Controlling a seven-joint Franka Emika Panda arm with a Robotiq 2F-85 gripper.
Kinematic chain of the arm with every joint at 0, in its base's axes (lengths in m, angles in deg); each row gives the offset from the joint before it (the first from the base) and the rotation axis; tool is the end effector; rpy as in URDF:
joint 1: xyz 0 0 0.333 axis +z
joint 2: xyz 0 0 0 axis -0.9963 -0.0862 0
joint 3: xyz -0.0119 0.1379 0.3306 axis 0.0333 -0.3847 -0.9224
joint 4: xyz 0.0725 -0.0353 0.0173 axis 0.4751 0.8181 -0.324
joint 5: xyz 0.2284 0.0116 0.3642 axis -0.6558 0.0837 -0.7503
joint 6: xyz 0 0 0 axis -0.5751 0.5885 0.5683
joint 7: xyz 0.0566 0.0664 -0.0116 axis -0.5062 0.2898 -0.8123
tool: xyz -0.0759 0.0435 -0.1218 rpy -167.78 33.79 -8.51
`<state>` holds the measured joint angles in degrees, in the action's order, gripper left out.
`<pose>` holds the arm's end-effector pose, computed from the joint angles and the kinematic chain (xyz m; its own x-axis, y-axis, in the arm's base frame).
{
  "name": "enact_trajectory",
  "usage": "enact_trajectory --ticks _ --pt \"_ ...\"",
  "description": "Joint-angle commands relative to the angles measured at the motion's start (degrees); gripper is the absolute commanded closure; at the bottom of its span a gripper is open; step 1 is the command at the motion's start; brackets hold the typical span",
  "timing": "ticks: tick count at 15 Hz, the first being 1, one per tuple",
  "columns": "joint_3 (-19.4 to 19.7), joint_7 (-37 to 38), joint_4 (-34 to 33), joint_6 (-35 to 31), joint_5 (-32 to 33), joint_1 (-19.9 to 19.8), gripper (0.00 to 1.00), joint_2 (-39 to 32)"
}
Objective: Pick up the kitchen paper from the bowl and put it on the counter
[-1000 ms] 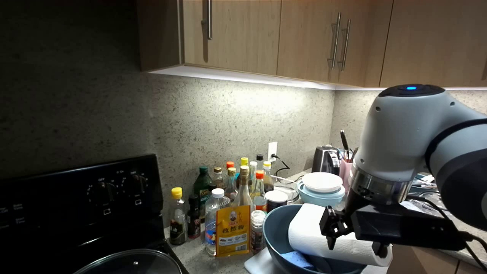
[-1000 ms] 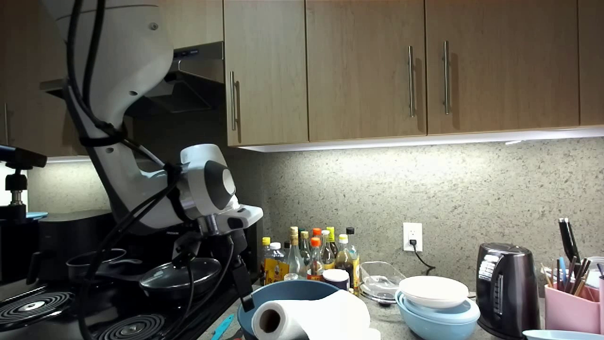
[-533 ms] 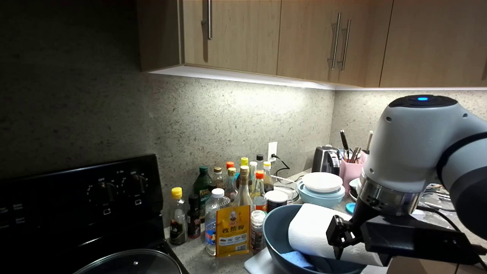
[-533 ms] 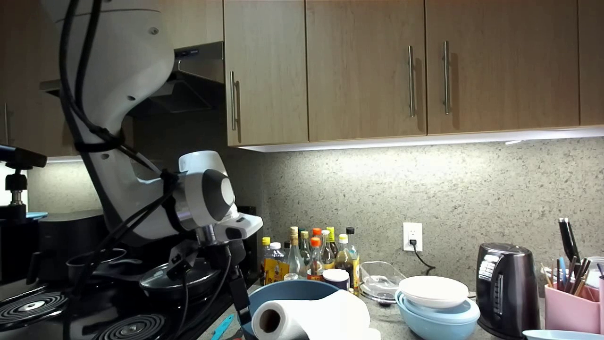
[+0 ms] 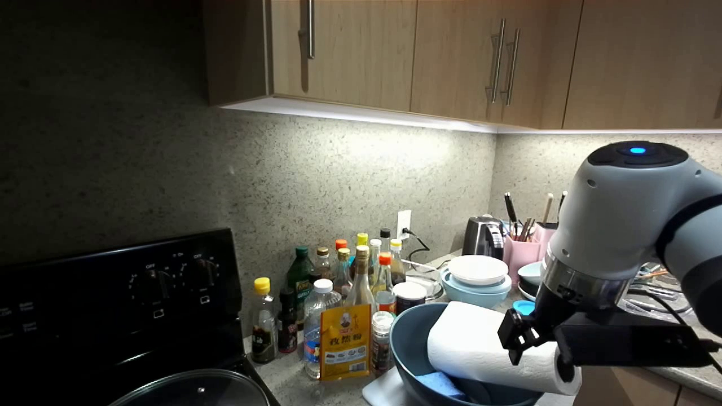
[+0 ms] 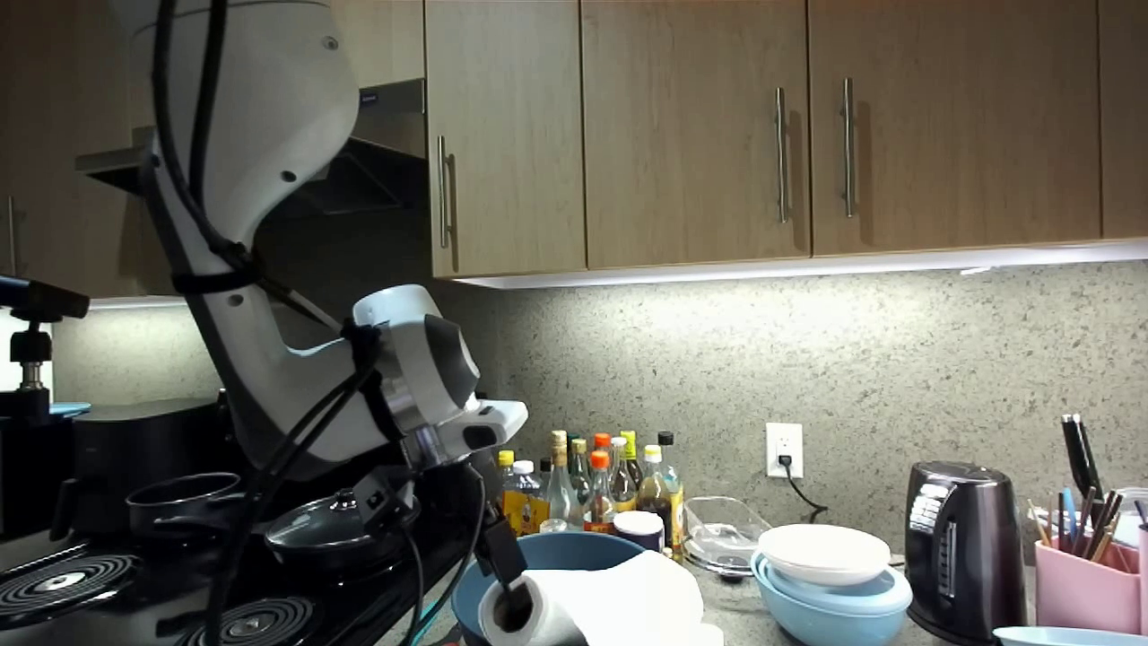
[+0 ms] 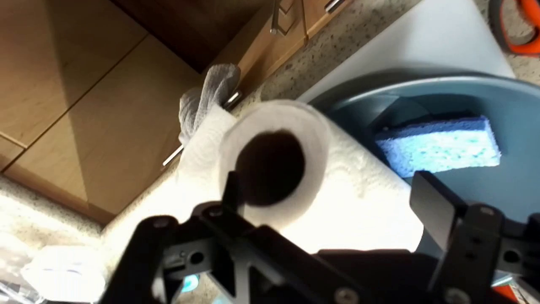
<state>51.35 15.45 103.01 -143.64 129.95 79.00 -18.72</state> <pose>0.4487 0.0147 0.2376 0.7503 -0.5671 0.3398 -0.6168 -0.7855 0.0509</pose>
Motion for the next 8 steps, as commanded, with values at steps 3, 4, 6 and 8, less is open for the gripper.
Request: enact_trajectory --ticks 3,4,6,8 --pt "1.0 0.1 -1.7 -0.1 5.6 -1.4 0.00 -0.1" --pt "1.0 0.1 -2.0 -0.1 6.1 -1.4 0.00 -0.2" --pt "1.0 0.1 -2.0 -0.1 6.4 -1.4 0.00 -0.3" --pt "1.0 0.1 -2.0 -0.1 6.4 -1.4 0.00 -0.3"
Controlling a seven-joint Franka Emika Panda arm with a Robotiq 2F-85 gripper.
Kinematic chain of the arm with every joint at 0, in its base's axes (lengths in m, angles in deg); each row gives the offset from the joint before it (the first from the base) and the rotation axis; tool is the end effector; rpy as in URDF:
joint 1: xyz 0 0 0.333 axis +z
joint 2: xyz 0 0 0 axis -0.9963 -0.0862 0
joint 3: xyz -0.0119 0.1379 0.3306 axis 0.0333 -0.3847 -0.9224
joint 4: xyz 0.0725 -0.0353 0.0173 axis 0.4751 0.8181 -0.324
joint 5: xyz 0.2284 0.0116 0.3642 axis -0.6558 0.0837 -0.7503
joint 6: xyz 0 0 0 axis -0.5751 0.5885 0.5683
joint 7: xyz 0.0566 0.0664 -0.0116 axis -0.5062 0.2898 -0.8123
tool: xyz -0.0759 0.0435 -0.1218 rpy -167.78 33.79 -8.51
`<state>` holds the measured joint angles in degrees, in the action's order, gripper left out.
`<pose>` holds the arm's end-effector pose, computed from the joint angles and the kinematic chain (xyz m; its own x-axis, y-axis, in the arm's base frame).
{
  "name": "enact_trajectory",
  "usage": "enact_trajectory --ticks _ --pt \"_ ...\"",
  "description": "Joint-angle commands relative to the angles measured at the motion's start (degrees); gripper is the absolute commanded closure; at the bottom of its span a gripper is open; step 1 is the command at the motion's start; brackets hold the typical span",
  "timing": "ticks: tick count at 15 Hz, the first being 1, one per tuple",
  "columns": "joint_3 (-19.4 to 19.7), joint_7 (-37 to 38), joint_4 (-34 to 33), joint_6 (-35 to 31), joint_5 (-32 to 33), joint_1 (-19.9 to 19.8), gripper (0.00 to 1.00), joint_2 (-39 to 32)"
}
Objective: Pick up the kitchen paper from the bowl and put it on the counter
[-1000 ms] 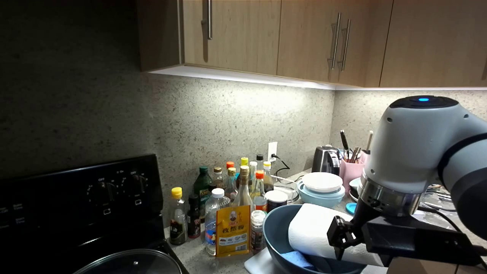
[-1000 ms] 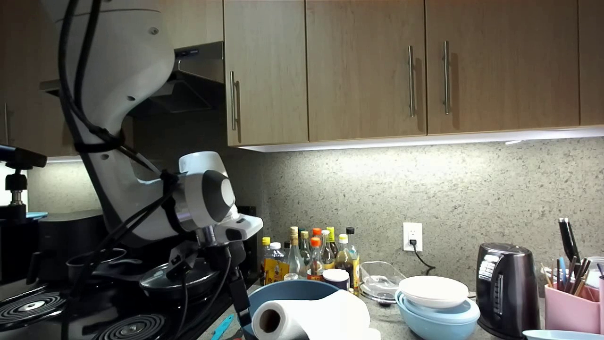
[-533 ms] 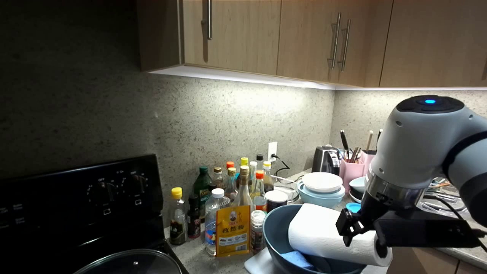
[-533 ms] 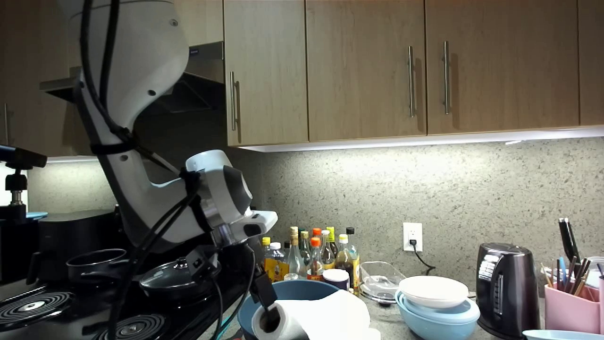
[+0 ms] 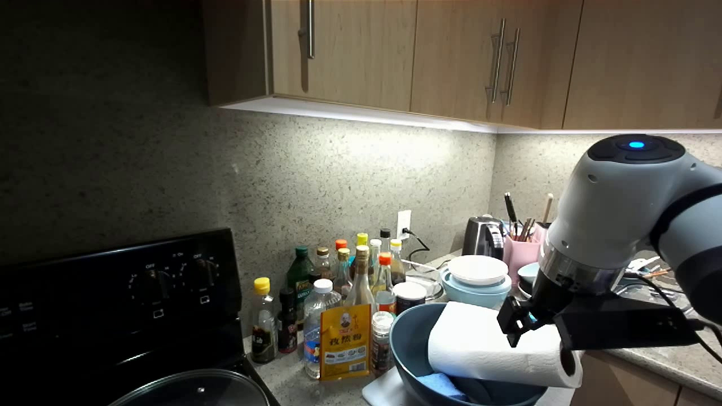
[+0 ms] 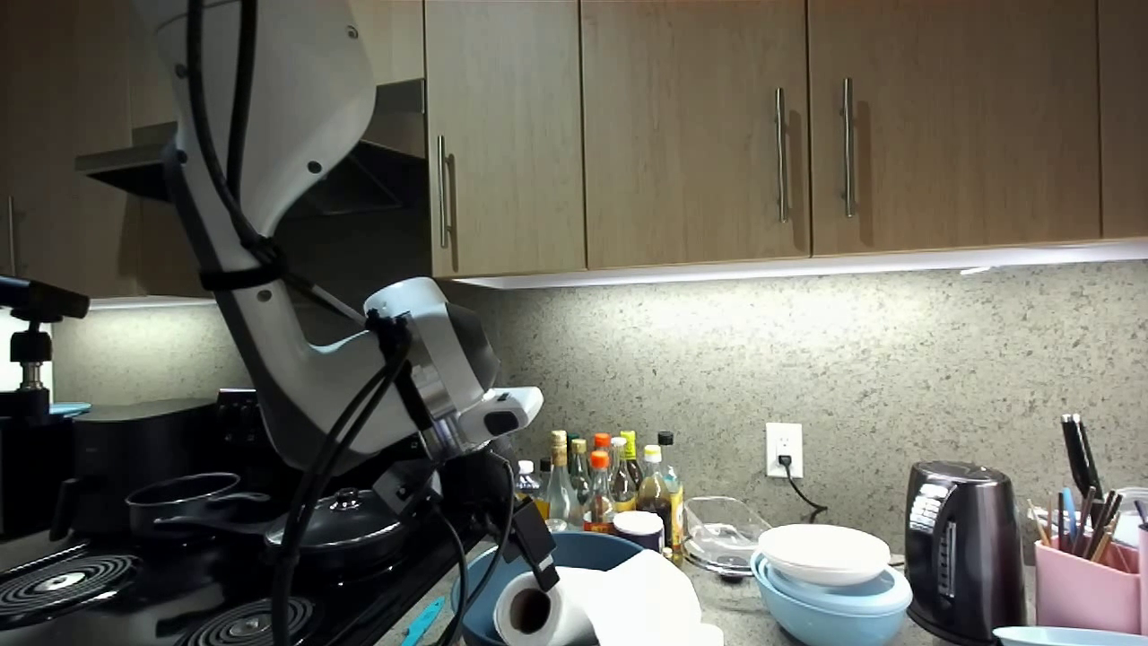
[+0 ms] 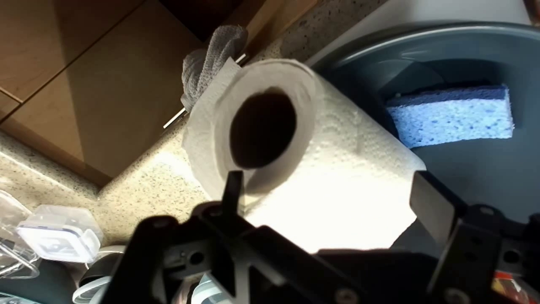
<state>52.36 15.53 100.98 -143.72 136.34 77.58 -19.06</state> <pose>0.4629 -0.0024 0.2481 0.7678 -0.5069 0.3919 -0.5769 -0.8130 0.0786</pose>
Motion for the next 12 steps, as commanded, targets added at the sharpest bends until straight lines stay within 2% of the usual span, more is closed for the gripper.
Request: enact_trajectory --ticks 1,7,12 --pt "-0.1 -0.2 0.0 0.1 0.1 0.1 0.00 0.0" --pt "0.1 -1.5 0.0 -1.3 -1.9 0.5 0.00 -0.7" --pt "0.3 -4.7 0.8 -8.7 -8.2 1.0 0.00 -2.9"
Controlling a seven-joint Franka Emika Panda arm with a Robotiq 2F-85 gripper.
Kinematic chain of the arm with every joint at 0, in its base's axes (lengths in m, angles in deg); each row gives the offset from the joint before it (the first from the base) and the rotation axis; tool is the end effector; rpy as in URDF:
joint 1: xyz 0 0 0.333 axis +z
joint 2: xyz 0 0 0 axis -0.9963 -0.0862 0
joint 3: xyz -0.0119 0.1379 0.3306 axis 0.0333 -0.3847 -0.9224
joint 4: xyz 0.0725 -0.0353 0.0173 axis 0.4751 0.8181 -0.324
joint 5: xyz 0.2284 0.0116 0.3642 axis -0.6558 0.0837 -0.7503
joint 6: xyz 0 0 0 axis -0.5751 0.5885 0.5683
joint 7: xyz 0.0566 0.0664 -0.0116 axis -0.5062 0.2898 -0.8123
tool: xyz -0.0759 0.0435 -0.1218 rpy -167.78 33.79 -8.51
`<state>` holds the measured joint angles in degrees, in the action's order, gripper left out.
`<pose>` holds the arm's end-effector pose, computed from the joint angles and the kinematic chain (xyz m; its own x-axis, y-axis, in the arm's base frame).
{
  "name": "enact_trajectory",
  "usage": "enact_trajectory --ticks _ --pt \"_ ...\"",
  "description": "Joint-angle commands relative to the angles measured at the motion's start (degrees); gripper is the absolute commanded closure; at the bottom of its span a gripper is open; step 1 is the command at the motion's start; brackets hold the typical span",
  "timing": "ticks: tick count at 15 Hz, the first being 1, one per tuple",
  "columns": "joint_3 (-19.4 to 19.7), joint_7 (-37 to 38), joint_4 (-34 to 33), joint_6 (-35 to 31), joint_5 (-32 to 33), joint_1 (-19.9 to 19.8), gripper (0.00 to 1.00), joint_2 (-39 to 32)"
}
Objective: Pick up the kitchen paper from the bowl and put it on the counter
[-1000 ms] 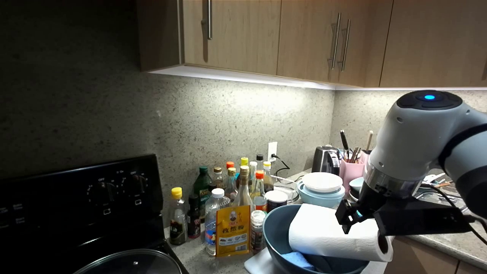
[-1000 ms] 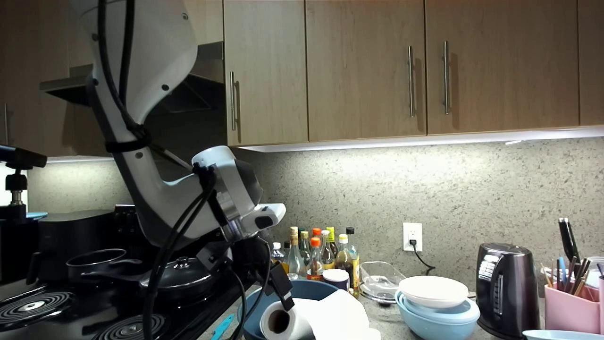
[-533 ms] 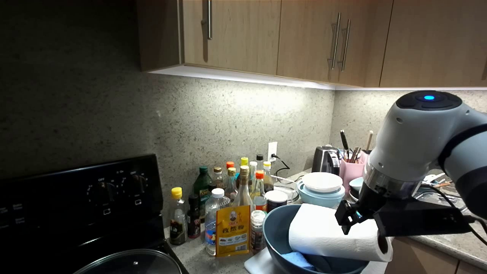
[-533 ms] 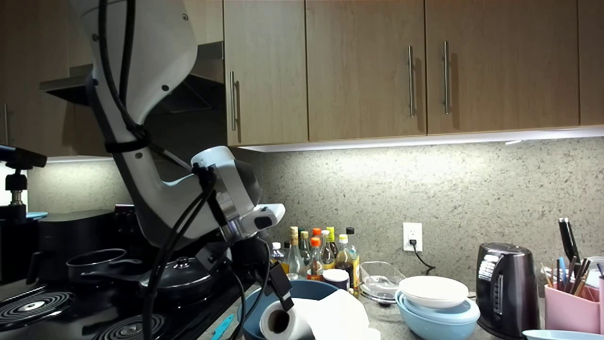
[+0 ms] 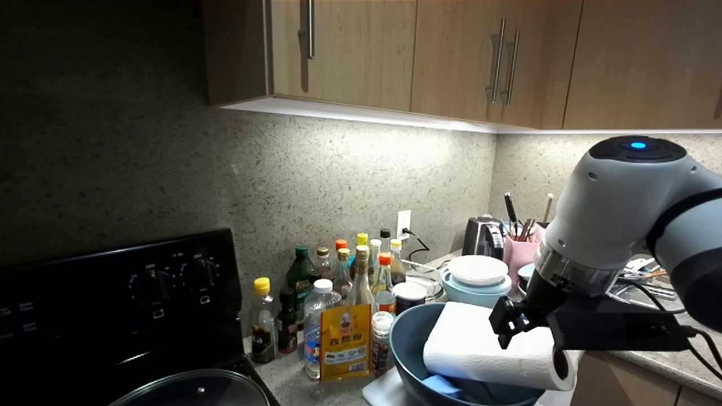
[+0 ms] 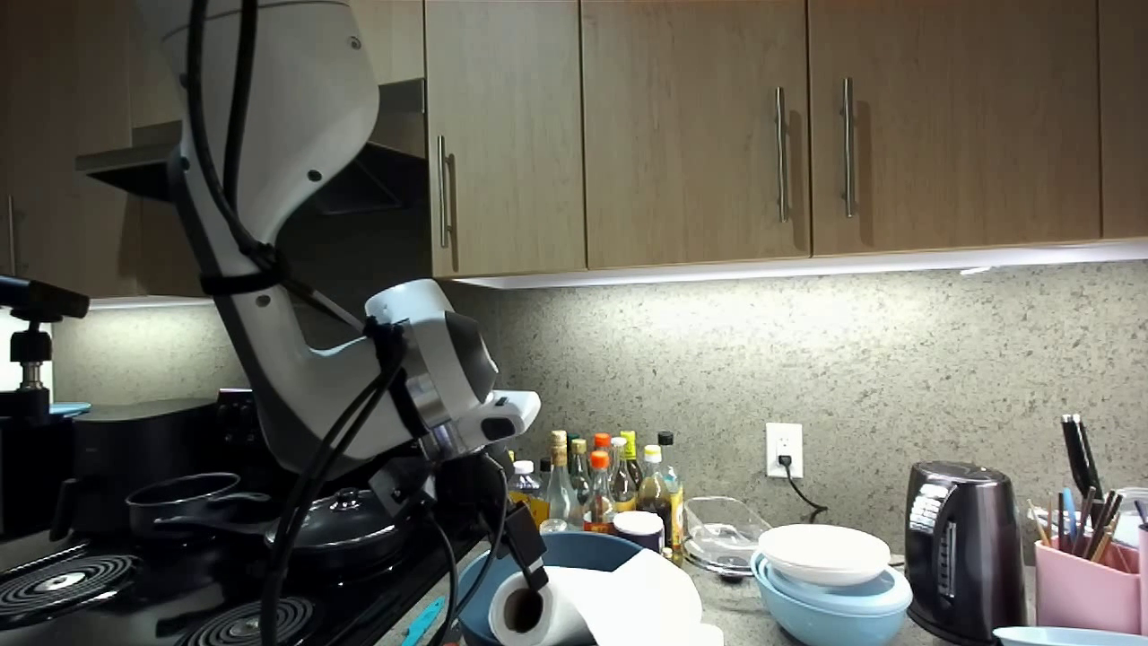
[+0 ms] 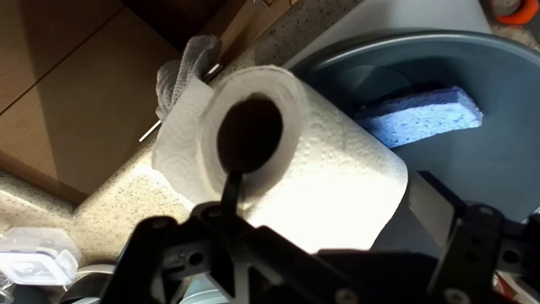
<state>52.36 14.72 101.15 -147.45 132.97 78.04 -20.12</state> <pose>0.4668 0.0079 0.2450 0.7566 -0.5358 0.3748 -0.5813 -0.8136 0.0104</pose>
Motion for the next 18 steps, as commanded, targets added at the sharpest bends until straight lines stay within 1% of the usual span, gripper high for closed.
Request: enact_trajectory --ticks 1,5,7,8,9,11,15,18 --pt "0.2 -5.1 0.7 -6.1 -7.0 0.8 0.00 -2.4" --pt "-0.7 -11.0 1.7 -8.4 -16.2 2.3 0.00 -3.3" --pt "-1.5 -16.4 2.0 -8.7 -23.6 3.3 0.00 -4.1" --pt "-0.9 -11.4 1.0 -6.0 -18.0 2.7 0.00 -2.7" --pt "-1.1 -13.3 1.0 -6.1 -20.3 3.1 0.00 -3.0" --pt "-1.3 -14.0 1.0 -6.3 -21.5 3.4 0.00 -3.3" --pt "-1.4 -14.5 0.9 -6.4 -21.6 3.5 0.00 -3.2" --pt "-1.5 -13.3 0.6 -5.4 -19.5 3.8 0.00 -2.1"
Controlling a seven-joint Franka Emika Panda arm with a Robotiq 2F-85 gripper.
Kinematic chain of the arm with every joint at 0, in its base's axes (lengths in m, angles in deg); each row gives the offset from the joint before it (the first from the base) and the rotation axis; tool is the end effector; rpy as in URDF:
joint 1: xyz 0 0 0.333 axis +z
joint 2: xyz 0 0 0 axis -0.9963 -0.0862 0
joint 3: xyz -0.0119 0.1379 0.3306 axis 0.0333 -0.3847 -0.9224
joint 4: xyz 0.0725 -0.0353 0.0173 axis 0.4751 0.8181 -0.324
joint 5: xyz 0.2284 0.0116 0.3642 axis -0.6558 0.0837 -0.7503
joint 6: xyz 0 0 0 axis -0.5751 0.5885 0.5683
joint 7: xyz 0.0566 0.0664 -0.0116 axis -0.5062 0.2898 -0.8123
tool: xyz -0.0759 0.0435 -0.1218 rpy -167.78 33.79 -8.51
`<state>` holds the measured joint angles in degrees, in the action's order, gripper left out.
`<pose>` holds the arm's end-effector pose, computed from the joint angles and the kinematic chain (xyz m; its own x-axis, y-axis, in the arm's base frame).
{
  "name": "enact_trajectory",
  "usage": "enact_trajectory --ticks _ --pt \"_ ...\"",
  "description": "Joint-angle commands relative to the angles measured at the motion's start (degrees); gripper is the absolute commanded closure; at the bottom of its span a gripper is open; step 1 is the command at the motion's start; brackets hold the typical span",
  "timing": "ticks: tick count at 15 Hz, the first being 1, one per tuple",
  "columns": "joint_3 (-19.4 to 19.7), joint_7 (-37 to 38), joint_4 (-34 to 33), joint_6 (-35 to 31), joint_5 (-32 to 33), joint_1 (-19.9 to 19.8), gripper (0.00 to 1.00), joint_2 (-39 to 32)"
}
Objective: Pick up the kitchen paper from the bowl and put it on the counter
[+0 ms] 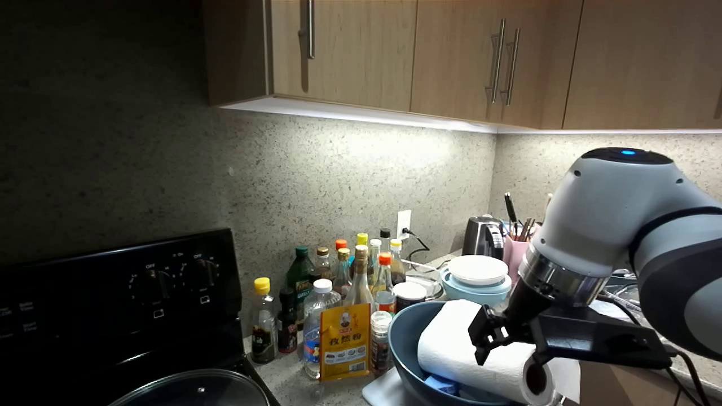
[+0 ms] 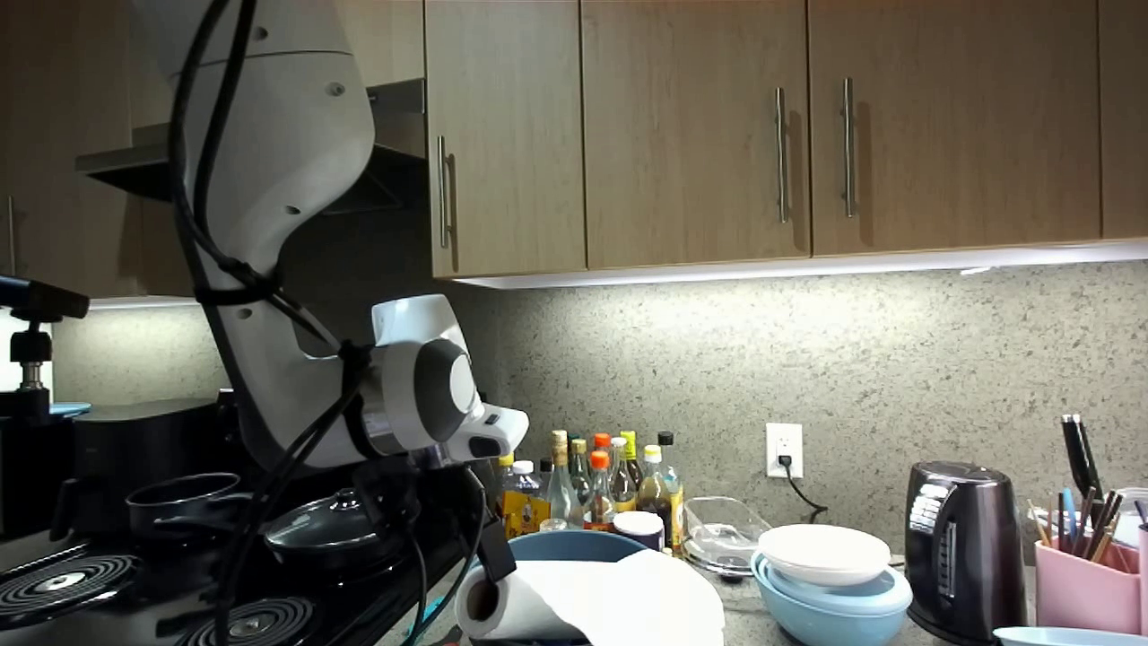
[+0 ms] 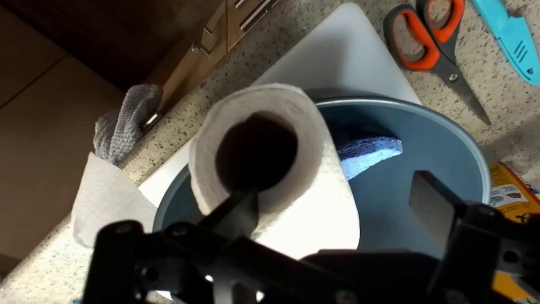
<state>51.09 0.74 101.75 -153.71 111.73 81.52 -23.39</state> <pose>0.4736 0.0427 0.2308 0.7711 -0.5748 0.2741 -0.5657 -0.8159 -0.1196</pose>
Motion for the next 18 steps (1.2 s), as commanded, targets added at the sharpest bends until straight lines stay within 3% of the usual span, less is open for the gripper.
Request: enact_trajectory --ticks 1,7,18 --pt "-0.2 1.1 0.0 1.1 2.4 0.3 0.00 1.4" --pt "-1.5 7.7 0.9 2.4 9.2 0.5 0.00 4.9" --pt "-2.7 6.0 2.8 0.7 6.2 2.3 0.00 5.0"
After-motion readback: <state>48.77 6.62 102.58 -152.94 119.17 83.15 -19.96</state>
